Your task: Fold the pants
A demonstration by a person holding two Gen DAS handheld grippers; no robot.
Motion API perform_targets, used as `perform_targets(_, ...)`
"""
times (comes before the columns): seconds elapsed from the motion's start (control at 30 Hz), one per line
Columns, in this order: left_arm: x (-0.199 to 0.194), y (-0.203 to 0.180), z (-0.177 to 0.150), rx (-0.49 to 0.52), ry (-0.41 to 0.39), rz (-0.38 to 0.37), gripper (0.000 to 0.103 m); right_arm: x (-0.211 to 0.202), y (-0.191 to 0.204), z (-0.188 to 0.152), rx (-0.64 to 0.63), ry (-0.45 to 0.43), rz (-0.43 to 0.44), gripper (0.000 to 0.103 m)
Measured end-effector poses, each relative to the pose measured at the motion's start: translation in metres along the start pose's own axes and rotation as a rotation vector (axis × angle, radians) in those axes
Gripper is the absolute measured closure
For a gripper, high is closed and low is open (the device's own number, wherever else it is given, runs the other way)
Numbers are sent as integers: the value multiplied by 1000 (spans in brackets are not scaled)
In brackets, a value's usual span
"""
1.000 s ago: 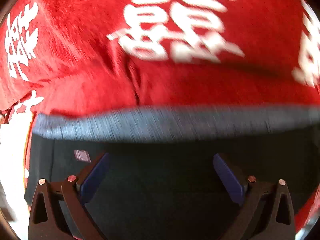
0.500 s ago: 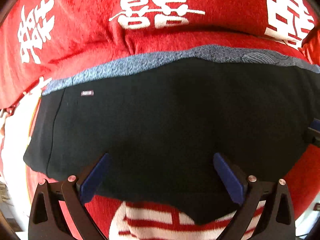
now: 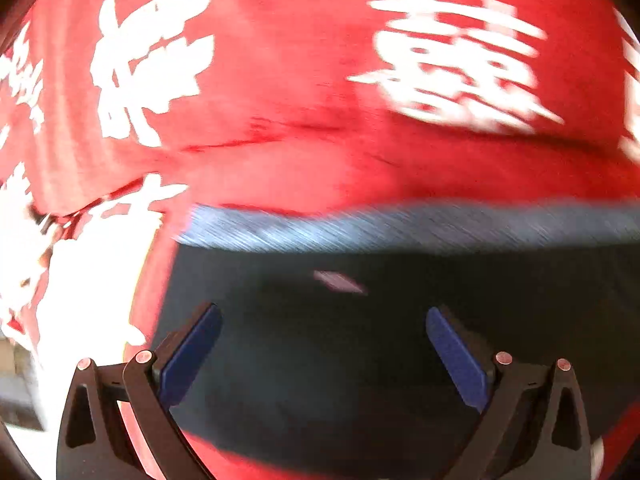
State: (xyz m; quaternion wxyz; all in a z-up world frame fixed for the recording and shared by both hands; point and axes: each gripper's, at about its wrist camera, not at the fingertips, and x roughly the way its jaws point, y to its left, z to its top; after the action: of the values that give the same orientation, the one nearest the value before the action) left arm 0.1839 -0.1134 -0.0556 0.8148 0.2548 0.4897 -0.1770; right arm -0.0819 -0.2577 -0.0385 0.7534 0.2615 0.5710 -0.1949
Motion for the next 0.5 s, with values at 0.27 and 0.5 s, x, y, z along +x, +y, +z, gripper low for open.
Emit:
perform_targets(0.27,48,67,1,-156,104,57,0,-2,-15,-5,70,14,-9,52)
perform_targets(0.5,6,28,-11,-38,142,51,0,-10,-35,-21,145,23,6,47)
